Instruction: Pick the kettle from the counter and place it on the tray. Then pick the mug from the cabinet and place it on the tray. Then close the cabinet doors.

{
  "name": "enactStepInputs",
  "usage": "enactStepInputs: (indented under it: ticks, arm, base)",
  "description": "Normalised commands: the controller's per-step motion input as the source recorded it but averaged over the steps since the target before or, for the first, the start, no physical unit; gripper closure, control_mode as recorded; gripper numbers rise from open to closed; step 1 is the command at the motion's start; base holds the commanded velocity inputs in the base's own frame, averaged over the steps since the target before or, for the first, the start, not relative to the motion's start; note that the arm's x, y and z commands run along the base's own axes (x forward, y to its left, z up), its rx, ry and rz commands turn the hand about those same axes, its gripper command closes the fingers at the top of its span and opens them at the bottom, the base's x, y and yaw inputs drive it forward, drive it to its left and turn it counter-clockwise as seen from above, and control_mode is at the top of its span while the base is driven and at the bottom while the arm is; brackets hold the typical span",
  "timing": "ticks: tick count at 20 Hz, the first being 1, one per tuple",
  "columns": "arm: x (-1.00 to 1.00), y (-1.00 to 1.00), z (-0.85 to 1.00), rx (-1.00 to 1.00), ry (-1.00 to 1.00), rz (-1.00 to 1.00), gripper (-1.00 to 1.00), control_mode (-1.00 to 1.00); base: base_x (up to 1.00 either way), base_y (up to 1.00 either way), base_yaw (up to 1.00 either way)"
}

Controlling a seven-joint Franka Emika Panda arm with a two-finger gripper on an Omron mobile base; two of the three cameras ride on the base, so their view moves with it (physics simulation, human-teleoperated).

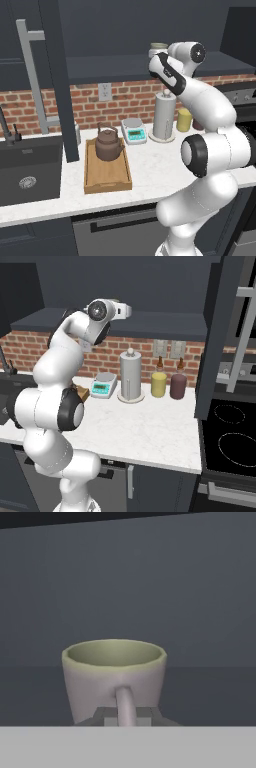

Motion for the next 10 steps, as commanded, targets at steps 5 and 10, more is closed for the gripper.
enactStepInputs:
  ticks: [5,10]
  arm:
    - [-0.01,0.00,0.00,0.00,0.00,0.00,1.00,-1.00]
    - [-0.22,0.00,0.00,0.00,0.00,0.00,1.00,-1.00]
  base:
    - [0.00,0.00,0.00]
    - [0.00,0.00,0.00]
